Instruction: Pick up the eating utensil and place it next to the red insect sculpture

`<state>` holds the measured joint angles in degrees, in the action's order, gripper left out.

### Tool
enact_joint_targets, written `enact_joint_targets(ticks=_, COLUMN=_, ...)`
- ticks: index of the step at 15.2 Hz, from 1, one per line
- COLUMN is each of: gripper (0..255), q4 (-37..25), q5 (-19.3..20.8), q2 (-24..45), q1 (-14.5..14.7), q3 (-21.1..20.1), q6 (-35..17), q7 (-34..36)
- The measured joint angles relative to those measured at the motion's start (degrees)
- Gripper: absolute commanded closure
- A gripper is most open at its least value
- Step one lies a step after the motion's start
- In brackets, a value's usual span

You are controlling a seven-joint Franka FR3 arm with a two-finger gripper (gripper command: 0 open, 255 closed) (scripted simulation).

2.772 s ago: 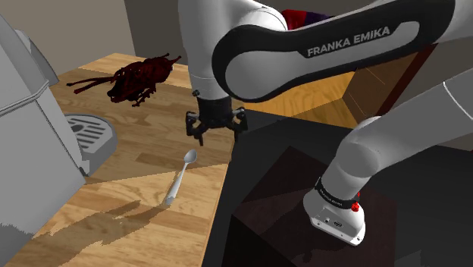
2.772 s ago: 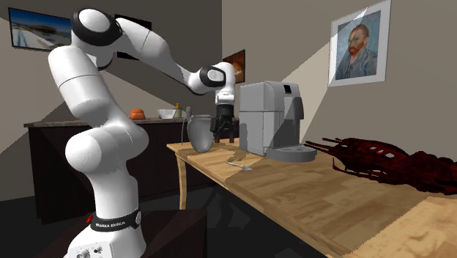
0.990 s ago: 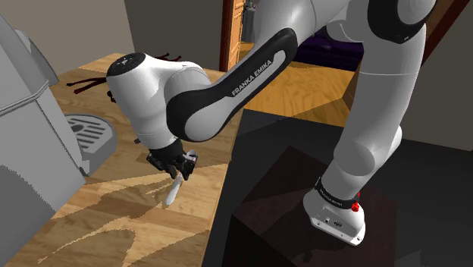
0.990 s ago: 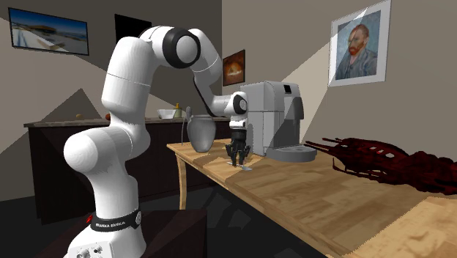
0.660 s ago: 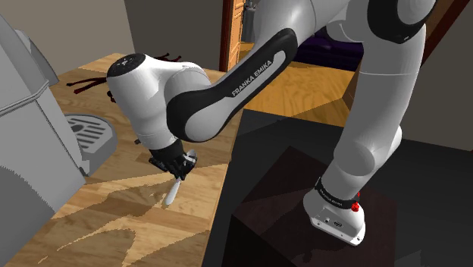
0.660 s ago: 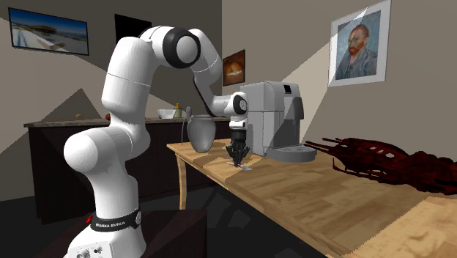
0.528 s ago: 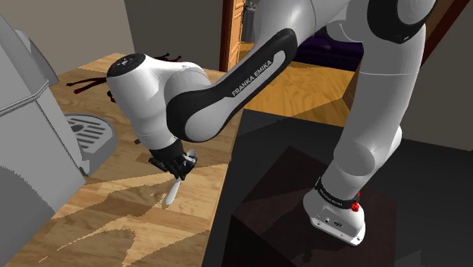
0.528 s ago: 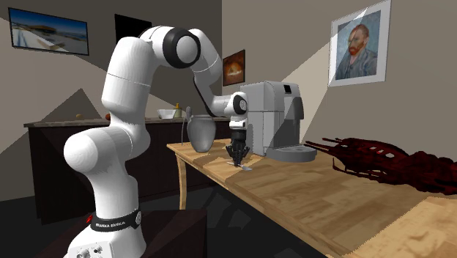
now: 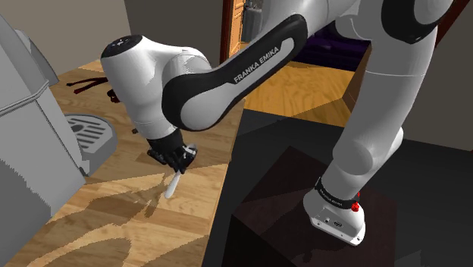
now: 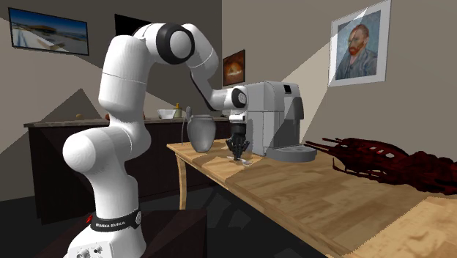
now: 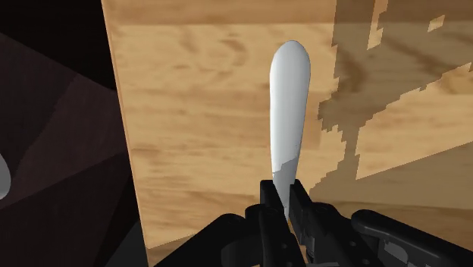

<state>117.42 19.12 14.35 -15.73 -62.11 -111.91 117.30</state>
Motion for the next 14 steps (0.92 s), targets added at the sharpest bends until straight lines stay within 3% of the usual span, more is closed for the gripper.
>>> enact_joint_targets(ticks=14, gripper=255, q4=-5.9, q5=-7.41, q2=-7.51, q1=-3.69, q3=-2.99, q6=8.63, q7=-6.02)
